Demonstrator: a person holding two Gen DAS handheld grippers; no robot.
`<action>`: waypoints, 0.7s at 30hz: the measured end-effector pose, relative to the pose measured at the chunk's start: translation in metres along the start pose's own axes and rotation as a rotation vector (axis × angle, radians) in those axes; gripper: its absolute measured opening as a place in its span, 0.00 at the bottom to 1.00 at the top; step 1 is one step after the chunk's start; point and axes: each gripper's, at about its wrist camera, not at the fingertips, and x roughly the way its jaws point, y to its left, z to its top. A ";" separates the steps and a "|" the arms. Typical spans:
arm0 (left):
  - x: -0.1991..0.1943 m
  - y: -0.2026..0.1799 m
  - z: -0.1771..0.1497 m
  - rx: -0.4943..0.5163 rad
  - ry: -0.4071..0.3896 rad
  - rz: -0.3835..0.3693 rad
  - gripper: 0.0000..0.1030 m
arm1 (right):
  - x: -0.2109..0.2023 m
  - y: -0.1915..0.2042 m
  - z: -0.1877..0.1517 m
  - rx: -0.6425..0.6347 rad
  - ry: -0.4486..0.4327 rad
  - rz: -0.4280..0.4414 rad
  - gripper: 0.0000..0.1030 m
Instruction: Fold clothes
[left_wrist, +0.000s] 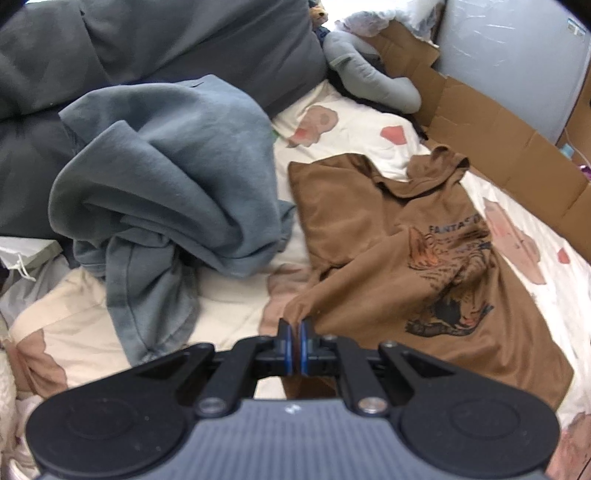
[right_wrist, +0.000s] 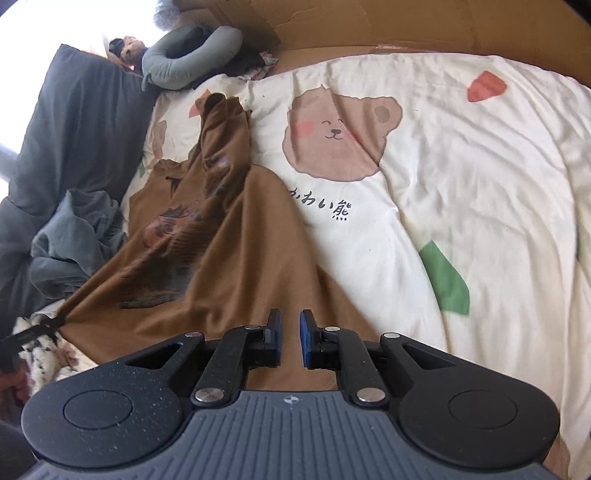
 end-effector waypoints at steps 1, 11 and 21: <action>0.002 0.003 0.000 -0.005 0.003 0.006 0.05 | 0.007 -0.001 0.001 -0.017 0.002 -0.008 0.09; 0.013 0.019 0.006 -0.011 0.012 0.067 0.05 | 0.072 -0.015 -0.001 -0.095 0.032 -0.056 0.10; 0.022 0.030 0.018 0.001 -0.016 0.114 0.05 | 0.098 -0.007 0.000 -0.130 0.036 -0.045 0.28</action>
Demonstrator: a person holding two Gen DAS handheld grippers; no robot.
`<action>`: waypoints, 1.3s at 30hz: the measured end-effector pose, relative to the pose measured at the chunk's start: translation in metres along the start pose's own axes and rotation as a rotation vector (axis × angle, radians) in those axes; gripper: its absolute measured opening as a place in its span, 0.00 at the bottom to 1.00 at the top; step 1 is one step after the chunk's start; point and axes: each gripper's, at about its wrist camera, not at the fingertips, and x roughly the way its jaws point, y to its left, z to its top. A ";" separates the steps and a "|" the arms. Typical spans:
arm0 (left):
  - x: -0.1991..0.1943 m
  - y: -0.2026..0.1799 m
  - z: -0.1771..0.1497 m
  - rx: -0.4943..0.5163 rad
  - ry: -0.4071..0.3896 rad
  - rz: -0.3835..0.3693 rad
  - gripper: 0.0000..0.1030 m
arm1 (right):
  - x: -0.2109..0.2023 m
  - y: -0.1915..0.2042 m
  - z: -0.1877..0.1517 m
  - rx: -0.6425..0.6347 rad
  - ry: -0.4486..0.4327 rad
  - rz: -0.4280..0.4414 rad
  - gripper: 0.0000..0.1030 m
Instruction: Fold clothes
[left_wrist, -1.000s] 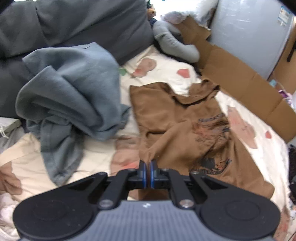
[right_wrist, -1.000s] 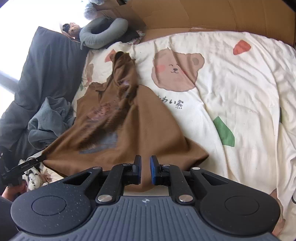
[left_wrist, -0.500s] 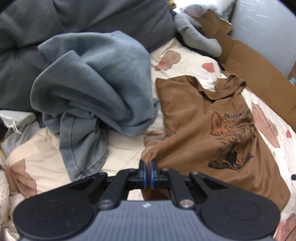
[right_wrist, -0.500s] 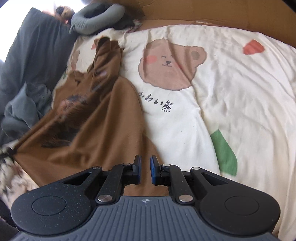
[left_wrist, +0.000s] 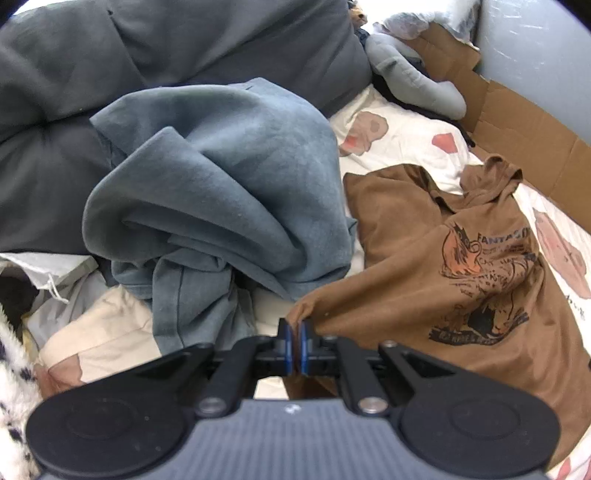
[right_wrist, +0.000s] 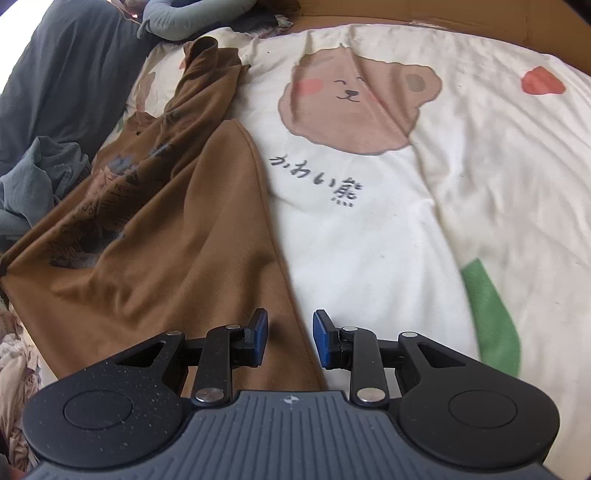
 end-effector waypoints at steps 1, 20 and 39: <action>0.001 0.001 -0.001 -0.003 0.002 -0.001 0.05 | 0.003 0.001 0.001 0.000 0.001 0.003 0.28; 0.020 0.004 -0.008 0.008 0.047 -0.017 0.05 | 0.025 0.011 0.008 -0.076 0.038 -0.025 0.23; 0.020 -0.018 -0.013 -0.038 0.058 -0.034 0.05 | -0.023 -0.012 0.015 0.053 -0.058 -0.060 0.01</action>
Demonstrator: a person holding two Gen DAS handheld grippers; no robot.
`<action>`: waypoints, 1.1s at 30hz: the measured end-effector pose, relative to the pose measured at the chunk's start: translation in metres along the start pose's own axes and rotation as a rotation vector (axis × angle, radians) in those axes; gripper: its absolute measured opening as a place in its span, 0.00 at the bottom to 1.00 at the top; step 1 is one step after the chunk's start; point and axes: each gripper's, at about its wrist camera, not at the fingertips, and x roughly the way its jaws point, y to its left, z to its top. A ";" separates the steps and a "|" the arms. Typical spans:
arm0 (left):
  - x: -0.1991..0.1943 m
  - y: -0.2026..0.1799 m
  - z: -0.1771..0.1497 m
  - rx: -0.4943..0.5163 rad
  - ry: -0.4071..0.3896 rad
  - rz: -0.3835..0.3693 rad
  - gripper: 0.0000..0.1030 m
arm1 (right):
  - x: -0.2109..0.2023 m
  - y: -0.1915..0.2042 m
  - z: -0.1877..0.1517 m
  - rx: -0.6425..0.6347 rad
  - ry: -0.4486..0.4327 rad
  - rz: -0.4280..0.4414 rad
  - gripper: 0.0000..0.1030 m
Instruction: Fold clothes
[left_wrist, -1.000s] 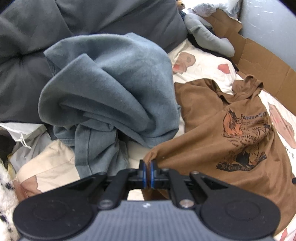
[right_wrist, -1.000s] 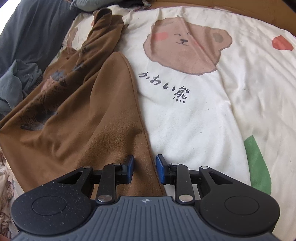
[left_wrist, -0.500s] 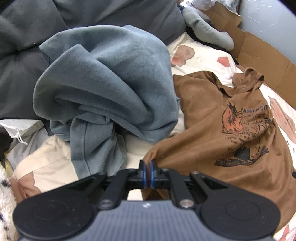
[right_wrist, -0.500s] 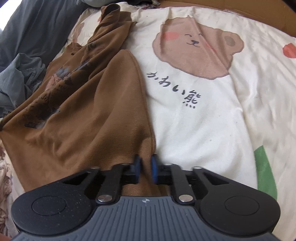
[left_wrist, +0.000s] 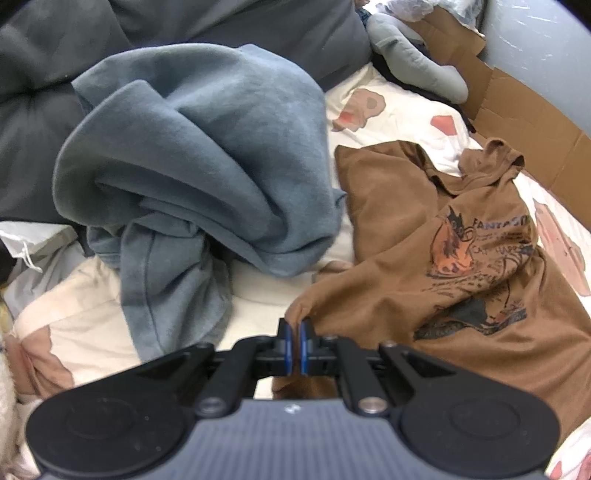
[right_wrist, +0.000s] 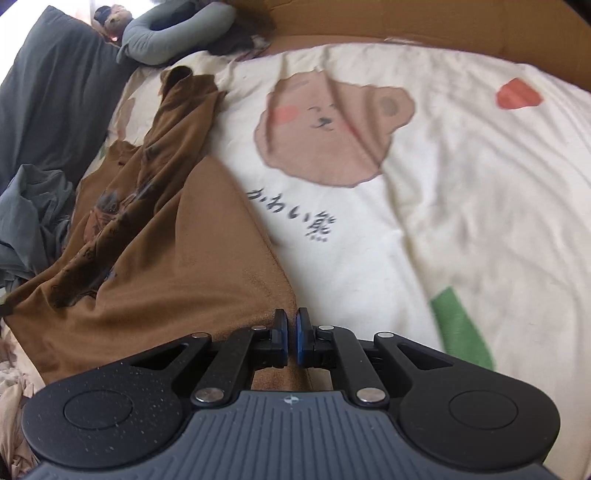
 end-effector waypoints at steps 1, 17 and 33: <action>0.000 -0.003 -0.001 0.003 0.000 -0.004 0.05 | -0.003 -0.002 0.001 0.005 -0.007 0.000 0.01; 0.003 -0.053 0.001 0.051 0.011 -0.076 0.05 | -0.046 -0.045 0.003 0.066 -0.096 -0.043 0.00; 0.017 -0.100 -0.007 0.103 0.056 -0.243 0.05 | -0.108 -0.079 -0.037 0.202 -0.121 -0.167 0.00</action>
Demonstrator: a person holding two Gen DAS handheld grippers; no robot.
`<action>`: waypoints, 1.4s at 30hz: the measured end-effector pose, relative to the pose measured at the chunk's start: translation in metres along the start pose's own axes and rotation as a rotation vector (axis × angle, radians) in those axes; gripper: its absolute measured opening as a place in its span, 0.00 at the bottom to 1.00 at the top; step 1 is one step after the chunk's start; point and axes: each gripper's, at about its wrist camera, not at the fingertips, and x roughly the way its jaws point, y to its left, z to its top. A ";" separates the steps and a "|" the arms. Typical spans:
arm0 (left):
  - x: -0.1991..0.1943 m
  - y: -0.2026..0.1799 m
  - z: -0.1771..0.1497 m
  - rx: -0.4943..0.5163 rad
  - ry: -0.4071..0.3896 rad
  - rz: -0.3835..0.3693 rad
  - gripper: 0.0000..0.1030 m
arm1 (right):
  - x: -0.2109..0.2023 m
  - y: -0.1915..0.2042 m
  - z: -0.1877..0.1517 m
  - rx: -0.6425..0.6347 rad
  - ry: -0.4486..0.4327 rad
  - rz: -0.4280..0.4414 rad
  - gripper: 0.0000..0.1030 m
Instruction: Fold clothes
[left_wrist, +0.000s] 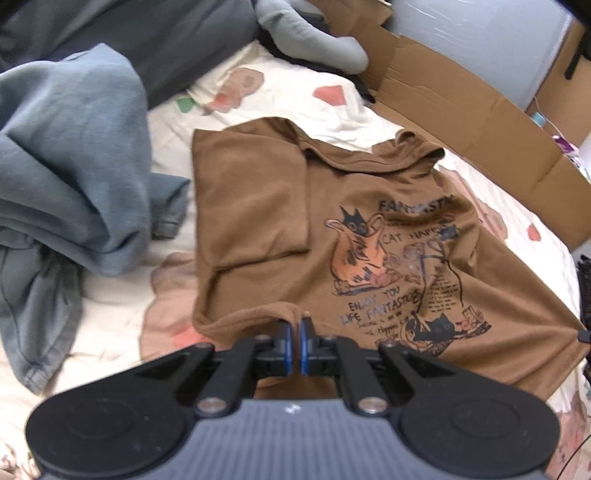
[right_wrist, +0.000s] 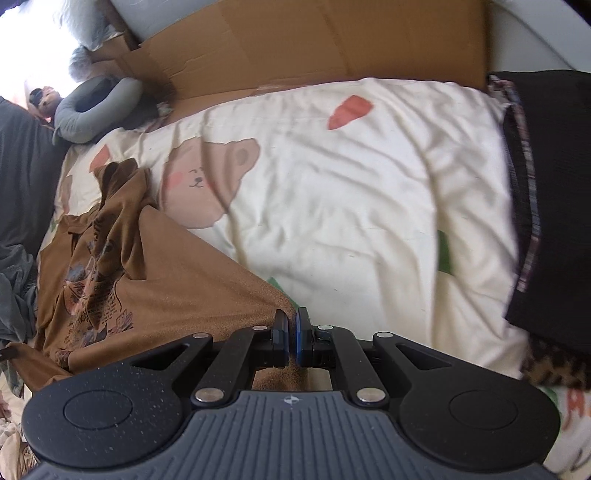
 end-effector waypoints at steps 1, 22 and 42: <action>0.001 -0.002 0.000 0.005 0.003 -0.011 0.05 | -0.004 -0.001 -0.001 0.000 -0.001 -0.009 0.00; 0.019 -0.040 0.002 0.151 0.077 -0.233 0.05 | -0.084 -0.041 -0.031 -0.003 0.047 -0.156 0.00; -0.012 -0.001 -0.002 0.089 0.147 -0.155 0.05 | -0.096 -0.058 -0.081 0.109 0.185 -0.165 0.08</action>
